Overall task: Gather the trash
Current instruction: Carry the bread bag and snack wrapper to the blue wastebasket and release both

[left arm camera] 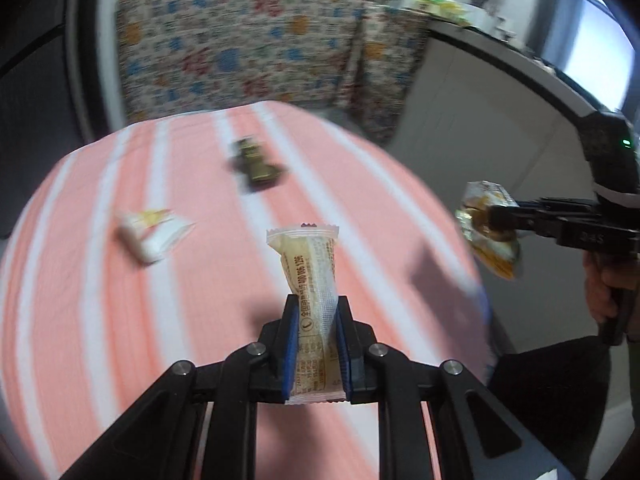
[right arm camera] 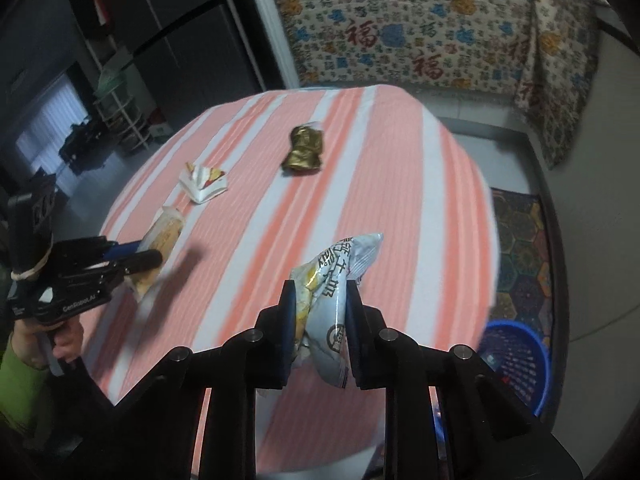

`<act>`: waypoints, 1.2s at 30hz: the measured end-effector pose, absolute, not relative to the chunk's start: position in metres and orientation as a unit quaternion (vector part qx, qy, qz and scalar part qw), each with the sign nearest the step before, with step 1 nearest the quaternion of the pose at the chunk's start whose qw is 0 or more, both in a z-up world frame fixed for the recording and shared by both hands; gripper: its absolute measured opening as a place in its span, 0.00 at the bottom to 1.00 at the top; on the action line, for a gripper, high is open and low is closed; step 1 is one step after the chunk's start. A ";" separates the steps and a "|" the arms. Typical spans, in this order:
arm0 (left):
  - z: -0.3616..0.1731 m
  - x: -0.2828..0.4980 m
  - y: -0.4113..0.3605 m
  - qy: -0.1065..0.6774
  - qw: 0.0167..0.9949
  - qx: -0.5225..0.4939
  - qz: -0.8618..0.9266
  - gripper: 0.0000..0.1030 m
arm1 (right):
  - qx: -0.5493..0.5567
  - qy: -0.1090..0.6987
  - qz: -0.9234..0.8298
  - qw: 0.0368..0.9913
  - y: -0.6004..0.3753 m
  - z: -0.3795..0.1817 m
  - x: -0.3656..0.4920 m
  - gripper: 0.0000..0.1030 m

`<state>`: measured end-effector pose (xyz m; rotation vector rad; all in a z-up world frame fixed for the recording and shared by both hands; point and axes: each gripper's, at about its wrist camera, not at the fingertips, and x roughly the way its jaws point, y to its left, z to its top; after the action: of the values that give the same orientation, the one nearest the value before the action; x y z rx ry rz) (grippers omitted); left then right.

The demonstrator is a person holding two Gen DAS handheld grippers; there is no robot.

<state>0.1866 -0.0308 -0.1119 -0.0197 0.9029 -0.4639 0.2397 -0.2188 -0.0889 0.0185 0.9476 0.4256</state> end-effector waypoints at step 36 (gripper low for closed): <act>-0.203 0.246 -0.354 0.462 0.810 0.074 -0.353 0.43 | 0.207 0.448 -0.038 0.869 -0.503 -0.176 0.209 0.72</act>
<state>0.2464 -0.3536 -0.2034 0.1578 0.9879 -0.7534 0.2087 -0.5028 -0.1758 0.4321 0.9372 -0.0803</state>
